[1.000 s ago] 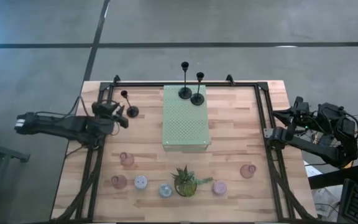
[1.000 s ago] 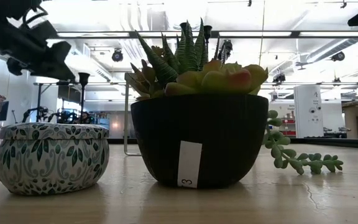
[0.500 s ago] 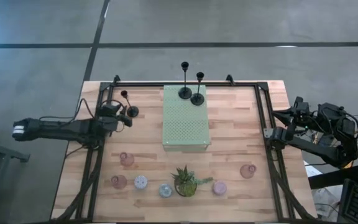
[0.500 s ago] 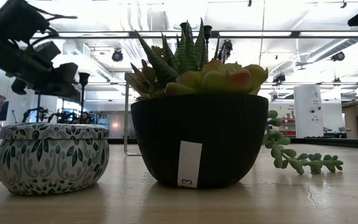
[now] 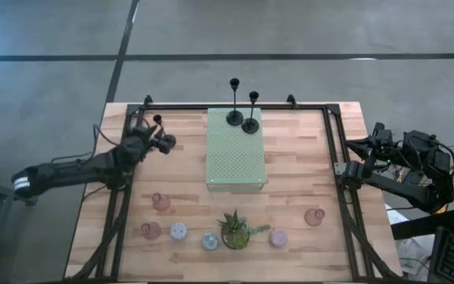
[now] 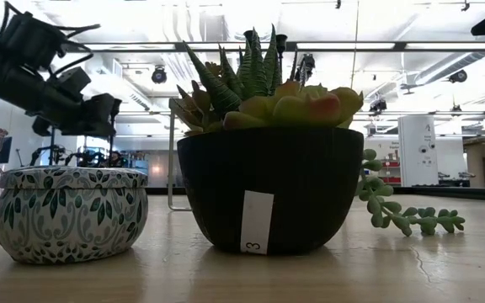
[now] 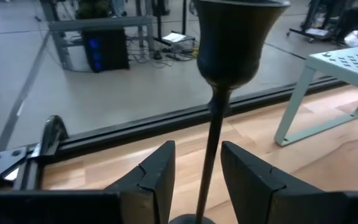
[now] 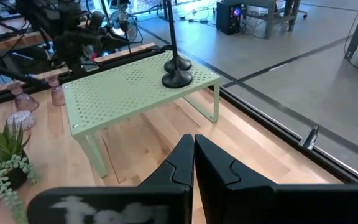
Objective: Pick & Place candle stick holders
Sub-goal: Put the black candle holder on the shelf
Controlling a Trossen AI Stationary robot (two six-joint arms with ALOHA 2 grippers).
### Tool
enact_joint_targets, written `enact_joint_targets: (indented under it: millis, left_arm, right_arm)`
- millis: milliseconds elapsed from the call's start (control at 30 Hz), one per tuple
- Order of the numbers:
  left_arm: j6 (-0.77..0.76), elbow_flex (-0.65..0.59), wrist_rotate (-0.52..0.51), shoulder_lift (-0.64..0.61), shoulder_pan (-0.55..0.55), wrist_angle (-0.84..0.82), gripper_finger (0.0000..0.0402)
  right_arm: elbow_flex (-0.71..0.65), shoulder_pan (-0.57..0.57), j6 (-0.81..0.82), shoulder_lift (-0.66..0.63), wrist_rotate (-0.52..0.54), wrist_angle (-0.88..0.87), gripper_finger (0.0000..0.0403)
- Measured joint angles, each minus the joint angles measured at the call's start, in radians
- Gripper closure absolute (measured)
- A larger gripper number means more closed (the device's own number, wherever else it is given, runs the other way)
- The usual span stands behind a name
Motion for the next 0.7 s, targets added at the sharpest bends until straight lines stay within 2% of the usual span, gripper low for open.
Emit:
enact_joint_targets:
  millis: [267, 400, 533, 700]
  left_arm:
    - [0.02, 0.0, 0.17, 0.002, 0.139, 0.03, 0.0281]
    - [0.063, 0.0, 0.228, 0.026, 0.163, 0.073, 0.0321]
    - [0.096, 0.0, 0.279, 0.065, 0.167, 0.116, 0.0381]
    - [0.08, 0.021, 0.389, 0.109, 0.167, 0.164, 0.0385]
  right_arm:
    - [0.0, 0.0, 0.0, 0.0, 0.0, 0.0, 0.0394]
    - [0.0, 0.0, 0.0, 0.0, 0.0, 0.0, 0.0394]
    - [0.0, 0.0, 0.0, 0.0, 0.0, 0.0, 0.0394]
    - [0.0, 0.0, 0.0, 0.0, 0.0, 0.0, 0.0394]
